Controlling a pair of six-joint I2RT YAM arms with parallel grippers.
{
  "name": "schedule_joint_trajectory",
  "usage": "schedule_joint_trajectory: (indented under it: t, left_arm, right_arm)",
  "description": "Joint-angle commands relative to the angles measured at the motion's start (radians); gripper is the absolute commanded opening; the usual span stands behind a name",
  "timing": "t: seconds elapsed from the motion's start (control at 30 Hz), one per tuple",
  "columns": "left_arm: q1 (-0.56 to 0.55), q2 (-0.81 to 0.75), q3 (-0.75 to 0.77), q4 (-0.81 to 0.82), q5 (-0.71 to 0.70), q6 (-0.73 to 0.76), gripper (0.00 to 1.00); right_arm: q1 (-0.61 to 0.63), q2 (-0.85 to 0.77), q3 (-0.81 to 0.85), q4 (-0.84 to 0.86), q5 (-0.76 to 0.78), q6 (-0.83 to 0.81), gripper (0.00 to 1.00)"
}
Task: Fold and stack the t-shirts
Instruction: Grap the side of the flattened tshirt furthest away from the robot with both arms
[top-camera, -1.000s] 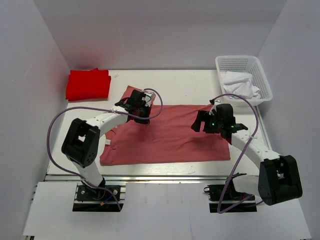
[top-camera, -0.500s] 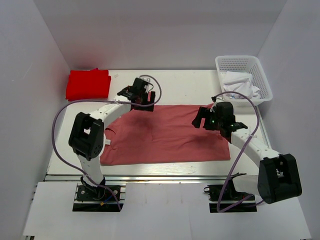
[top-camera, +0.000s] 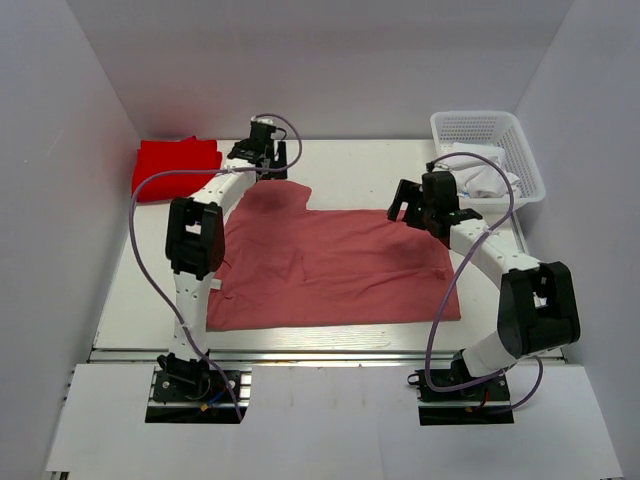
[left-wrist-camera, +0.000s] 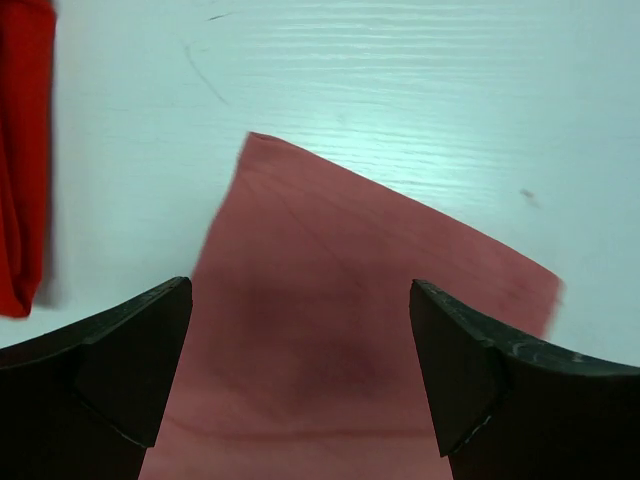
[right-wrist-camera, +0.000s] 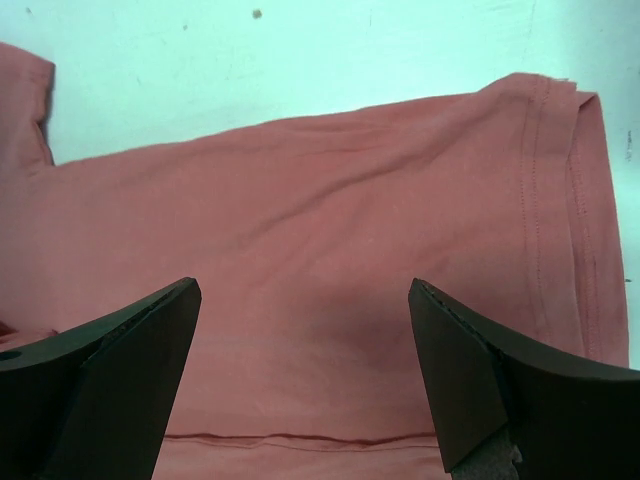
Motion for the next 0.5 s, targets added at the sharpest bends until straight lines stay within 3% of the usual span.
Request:
schedule_joint_trajectory:
  t: [0.0,0.23,0.43,0.47]
  left_arm:
    - [0.060,0.035,0.066,0.007,0.073,0.010,1.00]
    - [0.118,0.189,0.130,0.133,0.148,-0.031,1.00]
    - [0.127,0.253,0.121,0.207,0.182,-0.051,0.85]
    - [0.127,0.253,0.109,0.228,0.182,-0.051,0.79]
  right_arm:
    - [-0.006,0.014,0.052,-0.020,-0.024,-0.019,0.90]
    - [-0.004,0.027,0.046,-0.003,-0.073,-0.042,0.90]
    - [-0.004,0.023,0.015,0.029,-0.165,-0.056,0.90]
    - [-0.007,0.025,0.017,0.029,-0.167,-0.053,0.90]
